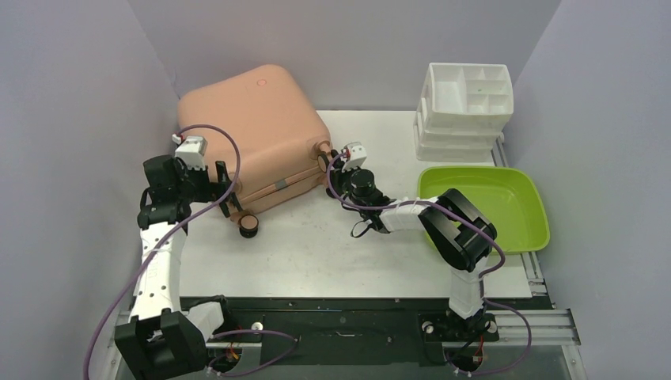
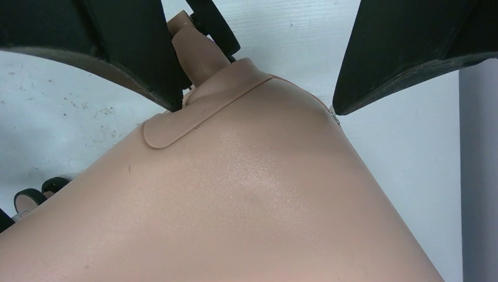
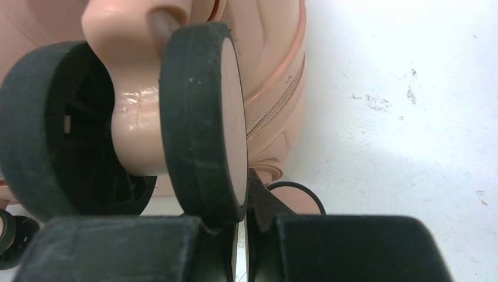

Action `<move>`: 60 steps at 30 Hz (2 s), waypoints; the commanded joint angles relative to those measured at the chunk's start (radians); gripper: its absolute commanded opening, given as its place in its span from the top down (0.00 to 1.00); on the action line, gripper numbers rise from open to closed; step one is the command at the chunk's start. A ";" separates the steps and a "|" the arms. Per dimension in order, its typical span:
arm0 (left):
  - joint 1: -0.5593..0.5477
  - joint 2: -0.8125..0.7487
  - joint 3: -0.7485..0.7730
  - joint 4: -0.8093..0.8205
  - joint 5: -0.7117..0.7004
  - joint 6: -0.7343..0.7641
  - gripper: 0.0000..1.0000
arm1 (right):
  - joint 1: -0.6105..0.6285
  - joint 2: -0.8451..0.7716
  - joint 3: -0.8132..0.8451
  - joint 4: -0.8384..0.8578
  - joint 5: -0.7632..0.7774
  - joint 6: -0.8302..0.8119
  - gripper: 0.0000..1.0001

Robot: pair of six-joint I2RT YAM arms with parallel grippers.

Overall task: Open, take out, and arrange the luggage
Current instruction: Unzip the luggage at the center of the board.

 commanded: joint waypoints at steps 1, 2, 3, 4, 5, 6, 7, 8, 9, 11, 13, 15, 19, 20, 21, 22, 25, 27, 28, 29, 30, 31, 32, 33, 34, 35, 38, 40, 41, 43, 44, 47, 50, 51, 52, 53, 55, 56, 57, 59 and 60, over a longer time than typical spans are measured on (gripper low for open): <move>-0.018 0.016 0.052 -0.014 -0.049 0.027 0.00 | -0.012 0.006 0.045 -0.069 0.016 -0.024 1.00; -0.018 0.014 0.047 -0.018 -0.062 0.031 0.03 | -0.011 0.008 0.047 -0.072 0.015 -0.023 1.00; -0.019 0.015 0.033 -0.018 -0.071 0.039 0.07 | -0.013 0.010 0.052 -0.078 0.014 -0.022 1.00; -0.019 0.015 0.017 -0.022 -0.095 0.042 0.10 | -0.013 0.012 0.054 -0.080 0.014 -0.022 1.00; -0.020 0.015 0.009 -0.022 -0.104 0.051 0.13 | -0.014 0.013 0.056 -0.082 0.014 -0.022 1.00; -0.021 0.015 -0.005 -0.025 -0.121 0.054 0.20 | -0.014 0.014 0.056 -0.083 0.015 -0.021 1.00; -0.020 0.015 -0.010 -0.026 -0.142 0.057 0.25 | -0.016 0.015 0.057 -0.086 0.019 -0.021 1.00; -0.021 0.012 -0.018 -0.027 -0.155 0.059 0.36 | -0.017 0.017 0.057 -0.087 0.020 -0.020 1.00; -0.020 0.010 -0.021 -0.026 -0.185 0.062 0.41 | -0.019 0.017 0.059 -0.095 0.022 -0.019 1.00; -0.019 0.006 -0.024 -0.023 -0.230 0.068 0.55 | -0.024 0.018 0.063 -0.108 0.027 -0.013 1.00; -0.019 0.012 -0.022 -0.029 -0.266 0.073 0.67 | -0.030 0.019 0.074 -0.132 0.035 -0.005 1.00; -0.019 0.025 -0.017 -0.043 -0.284 0.081 0.71 | -0.045 0.023 0.085 -0.152 0.035 0.003 1.00; -0.020 0.055 -0.019 -0.059 -0.302 0.093 0.72 | -0.064 0.024 0.107 -0.179 0.030 0.009 1.00; -0.020 0.060 -0.023 -0.061 -0.301 0.098 0.72 | -0.068 0.025 0.115 -0.185 0.025 0.012 1.00; -0.020 0.071 -0.024 -0.069 -0.293 0.103 0.71 | -0.073 0.027 0.118 -0.189 0.022 0.015 1.00; -0.021 0.079 -0.023 -0.073 -0.287 0.106 0.69 | -0.080 0.028 0.124 -0.192 0.013 0.024 1.00; -0.026 0.103 -0.022 -0.089 -0.254 0.119 0.62 | -0.088 0.039 0.144 -0.216 -0.003 0.016 1.00; -0.037 0.112 -0.021 -0.095 -0.246 0.129 0.55 | -0.088 0.061 0.191 -0.297 0.012 0.001 1.00; -0.044 0.115 -0.021 -0.098 -0.243 0.139 0.53 | -0.092 0.068 0.230 -0.348 0.011 0.000 1.00; -0.048 0.119 -0.019 -0.103 -0.242 0.141 0.51 | -0.097 0.083 0.244 -0.362 -0.003 0.018 1.00; -0.055 0.120 -0.019 -0.104 -0.239 0.147 0.50 | -0.113 0.090 0.262 -0.373 -0.018 0.038 1.00; -0.057 0.122 -0.019 -0.106 -0.239 0.148 0.50 | -0.121 0.101 0.276 -0.373 -0.056 0.075 1.00; -0.062 0.124 -0.020 -0.105 -0.241 0.151 0.50 | -0.134 0.108 0.283 -0.371 -0.082 0.088 1.00; -0.065 0.127 -0.021 -0.106 -0.242 0.154 0.50 | -0.139 0.110 0.292 -0.371 -0.113 0.105 1.00; -0.067 0.129 -0.022 -0.109 -0.246 0.162 0.50 | -0.149 0.111 0.294 -0.362 -0.128 0.111 1.00; -0.073 0.131 -0.025 -0.112 -0.251 0.165 0.50 | -0.155 0.114 0.295 -0.351 -0.167 0.134 1.00; -0.076 0.131 -0.033 -0.109 -0.263 0.173 0.52 | -0.200 0.137 0.266 -0.205 -0.312 0.236 1.00; -0.077 0.131 -0.039 -0.107 -0.268 0.173 0.53 | -0.230 0.182 0.255 -0.049 -0.466 0.375 1.00; -0.077 0.131 -0.040 -0.107 -0.269 0.173 0.53 | -0.242 0.197 0.257 0.019 -0.527 0.464 1.00; -0.077 0.134 -0.038 -0.109 -0.265 0.173 0.53 | -0.244 0.228 0.256 0.066 -0.551 0.513 1.00; -0.077 0.135 -0.035 -0.112 -0.260 0.173 0.53 | -0.242 0.233 0.254 0.065 -0.538 0.496 1.00; -0.077 0.136 -0.032 -0.114 -0.246 0.177 0.51 | -0.236 0.238 0.245 0.089 -0.528 0.483 1.00; -0.077 0.135 -0.031 -0.116 -0.240 0.176 0.48 | -0.233 0.245 0.253 0.093 -0.558 0.497 1.00; -0.077 0.135 -0.031 -0.117 -0.234 0.177 0.47 | -0.229 0.242 0.250 0.106 -0.568 0.490 1.00; -0.077 0.133 -0.031 -0.119 -0.232 0.178 0.46 | -0.222 0.230 0.229 0.120 -0.592 0.467 0.97; -0.077 0.131 -0.031 -0.120 -0.227 0.181 0.45 | -0.219 0.224 0.212 0.169 -0.604 0.456 0.91; -0.077 0.126 -0.034 -0.122 -0.227 0.187 0.43 | -0.209 0.204 0.162 0.255 -0.635 0.434 0.75; -0.077 0.124 -0.037 -0.120 -0.230 0.189 0.42 | -0.203 0.200 0.146 0.279 -0.659 0.428 0.70; -0.078 0.123 -0.040 -0.116 -0.239 0.190 0.42 | -0.200 0.202 0.144 0.313 -0.670 0.425 0.68; -0.075 0.126 -0.045 -0.112 -0.257 0.190 0.42 | -0.193 0.204 0.141 0.338 -0.681 0.410 0.64; -0.076 0.128 -0.046 -0.111 -0.262 0.190 0.42 | -0.189 0.205 0.137 0.356 -0.682 0.404 0.62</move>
